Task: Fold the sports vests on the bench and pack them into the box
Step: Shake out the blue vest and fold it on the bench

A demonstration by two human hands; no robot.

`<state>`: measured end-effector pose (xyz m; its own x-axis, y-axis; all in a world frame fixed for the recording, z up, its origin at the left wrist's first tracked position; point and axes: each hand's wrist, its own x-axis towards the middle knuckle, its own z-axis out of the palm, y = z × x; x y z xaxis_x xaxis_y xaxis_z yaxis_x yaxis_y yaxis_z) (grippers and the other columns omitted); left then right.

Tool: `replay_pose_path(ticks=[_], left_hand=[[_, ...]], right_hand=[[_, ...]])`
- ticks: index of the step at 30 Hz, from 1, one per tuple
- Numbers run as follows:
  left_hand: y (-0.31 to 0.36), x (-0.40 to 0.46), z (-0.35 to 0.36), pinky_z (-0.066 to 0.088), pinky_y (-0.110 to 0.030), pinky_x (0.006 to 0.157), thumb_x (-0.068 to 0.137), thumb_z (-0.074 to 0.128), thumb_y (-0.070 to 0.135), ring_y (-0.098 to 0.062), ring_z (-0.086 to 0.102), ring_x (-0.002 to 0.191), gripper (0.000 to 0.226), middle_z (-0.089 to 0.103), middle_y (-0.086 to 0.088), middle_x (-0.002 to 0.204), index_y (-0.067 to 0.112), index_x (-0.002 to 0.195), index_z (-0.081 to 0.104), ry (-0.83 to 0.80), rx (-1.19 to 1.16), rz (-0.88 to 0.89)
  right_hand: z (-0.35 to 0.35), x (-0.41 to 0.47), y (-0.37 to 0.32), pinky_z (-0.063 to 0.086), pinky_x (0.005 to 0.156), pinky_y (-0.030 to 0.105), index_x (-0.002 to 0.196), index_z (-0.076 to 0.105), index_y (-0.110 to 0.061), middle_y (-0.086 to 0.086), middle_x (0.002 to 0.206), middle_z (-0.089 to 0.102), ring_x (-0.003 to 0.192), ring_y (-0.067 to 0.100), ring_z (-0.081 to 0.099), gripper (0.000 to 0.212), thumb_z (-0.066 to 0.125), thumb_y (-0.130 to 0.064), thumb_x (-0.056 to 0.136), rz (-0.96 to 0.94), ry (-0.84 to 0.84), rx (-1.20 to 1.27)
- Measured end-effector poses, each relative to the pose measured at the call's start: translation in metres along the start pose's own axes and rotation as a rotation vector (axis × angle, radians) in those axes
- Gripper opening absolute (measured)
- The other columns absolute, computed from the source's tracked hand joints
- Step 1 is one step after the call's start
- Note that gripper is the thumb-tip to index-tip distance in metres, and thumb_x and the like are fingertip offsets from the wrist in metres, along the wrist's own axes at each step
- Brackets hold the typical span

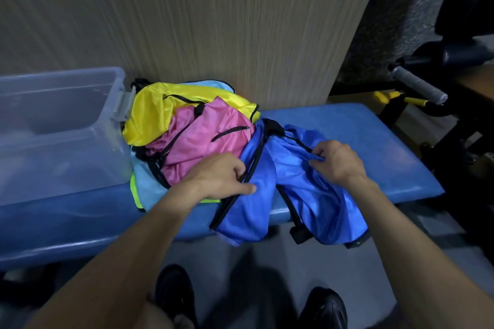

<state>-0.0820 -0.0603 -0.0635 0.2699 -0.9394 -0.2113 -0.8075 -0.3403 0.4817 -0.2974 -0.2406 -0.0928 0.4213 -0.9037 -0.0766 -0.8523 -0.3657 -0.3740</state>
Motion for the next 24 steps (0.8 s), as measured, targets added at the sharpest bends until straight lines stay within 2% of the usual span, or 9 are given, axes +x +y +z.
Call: replay_pose_path(ticks=[3, 5, 6, 10, 12, 16, 19, 22, 24], left_hand=[[0.007, 0.0, -0.013, 0.046, -0.039, 0.073, 0.079, 0.079, 0.049, -0.017, 0.055, 0.073, 0.051, 0.068, -0.008, 0.079, 0.0, 0.084, 0.063, 0.018, -0.654, 0.039], [0.018, 0.002, -0.022, 0.052, -0.045, 0.098, 0.093, 0.073, 0.027, -0.022, 0.069, 0.097, 0.02, 0.076, -0.014, 0.107, 0.007, 0.094, 0.071, 0.152, -0.945, 0.043], [0.023, 0.003, -0.026, 0.05, -0.046, 0.104, 0.097, 0.068, 0.018, -0.024, 0.069, 0.105, 0.011, 0.073, -0.018, 0.114, 0.008, 0.099, 0.072, 0.217, -1.029, 0.041], [0.021, 0.014, -0.042, 0.049, -0.047, 0.107, 0.096, 0.064, 0.009, -0.025, 0.067, 0.11, 0.029, 0.071, -0.019, 0.121, 0.0, 0.123, 0.066, 0.359, -1.307, -0.011], [0.017, 0.014, -0.046, 0.051, -0.04, 0.104, 0.096, 0.061, 0.006, -0.023, 0.067, 0.108, 0.023, 0.073, -0.012, 0.115, 0.004, 0.118, 0.069, 0.386, -1.385, -0.009], [0.006, 0.016, -0.055, 0.056, -0.038, 0.09, 0.098, 0.055, 0.002, -0.025, 0.067, 0.099, 0.024, 0.07, -0.014, 0.111, 0.006, 0.118, 0.068, 0.523, -1.497, 0.0], [-0.017, 0.024, -0.061, 0.053, -0.036, 0.086, 0.087, 0.064, 0.004, -0.024, 0.063, 0.098, 0.047, 0.065, -0.006, 0.108, 0.013, 0.133, 0.061, 0.801, -1.246, -0.126], [-0.018, 0.017, -0.054, 0.041, -0.038, 0.106, 0.089, 0.064, 0.01, -0.028, 0.052, 0.12, 0.051, 0.054, -0.007, 0.13, 0.016, 0.139, 0.054, 0.909, -0.428, -0.129], [-0.005, 0.01, -0.042, 0.034, -0.037, 0.108, 0.085, 0.064, 0.014, -0.03, 0.047, 0.124, 0.045, 0.052, -0.006, 0.133, 0.019, 0.13, 0.059, 0.948, -0.076, 0.059]], right_hand=[[-0.01, 0.013, 0.0, 0.046, 0.075, 0.037, 0.1, 0.069, -0.019, 0.011, 0.097, 0.071, 0.095, 0.038, 0.064, 0.01, 0.068, -0.022, 0.091, -0.096, 0.323, 0.151], [-0.02, 0.021, -0.005, 0.047, 0.081, 0.038, 0.106, 0.069, -0.012, 0.012, 0.1, 0.07, 0.095, 0.033, 0.065, 0.015, 0.066, -0.016, 0.092, -0.199, 0.62, 0.382], [-0.024, 0.024, -0.008, 0.047, 0.088, 0.037, 0.112, 0.069, -0.01, 0.01, 0.107, 0.07, 0.1, 0.029, 0.065, 0.02, 0.064, -0.012, 0.092, -0.241, 0.663, 0.49], [-0.008, 0.034, -0.009, 0.027, 0.116, 0.03, 0.147, 0.047, -0.004, 0.015, 0.15, 0.049, 0.141, 0.029, 0.043, 0.055, 0.065, -0.008, 0.095, -0.341, 0.322, 0.368], [0.001, 0.032, -0.002, 0.023, 0.118, 0.031, 0.149, 0.044, -0.001, 0.019, 0.153, 0.045, 0.145, 0.032, 0.038, 0.061, 0.068, -0.011, 0.094, -0.307, 0.228, 0.3], [-0.011, 0.026, 0.021, 0.036, 0.114, 0.049, 0.145, 0.049, -0.012, 0.014, 0.151, 0.045, 0.138, 0.036, 0.044, 0.059, 0.068, -0.033, 0.093, -0.128, 0.212, 0.163], [-0.021, 0.017, 0.05, 0.035, 0.112, 0.054, 0.146, 0.043, -0.012, 0.016, 0.152, 0.04, 0.138, 0.041, 0.039, 0.061, 0.059, -0.044, 0.096, 0.217, 0.168, 0.068], [-0.021, 0.006, 0.065, 0.033, 0.112, 0.052, 0.142, 0.044, -0.009, 0.018, 0.15, 0.042, 0.139, 0.04, 0.036, 0.068, 0.058, -0.056, 0.095, 0.378, 0.088, -0.027], [-0.018, 0.003, 0.064, 0.035, 0.109, 0.05, 0.137, 0.049, -0.01, 0.017, 0.145, 0.046, 0.136, 0.039, 0.041, 0.067, 0.063, -0.057, 0.091, 0.392, 0.091, -0.015]])
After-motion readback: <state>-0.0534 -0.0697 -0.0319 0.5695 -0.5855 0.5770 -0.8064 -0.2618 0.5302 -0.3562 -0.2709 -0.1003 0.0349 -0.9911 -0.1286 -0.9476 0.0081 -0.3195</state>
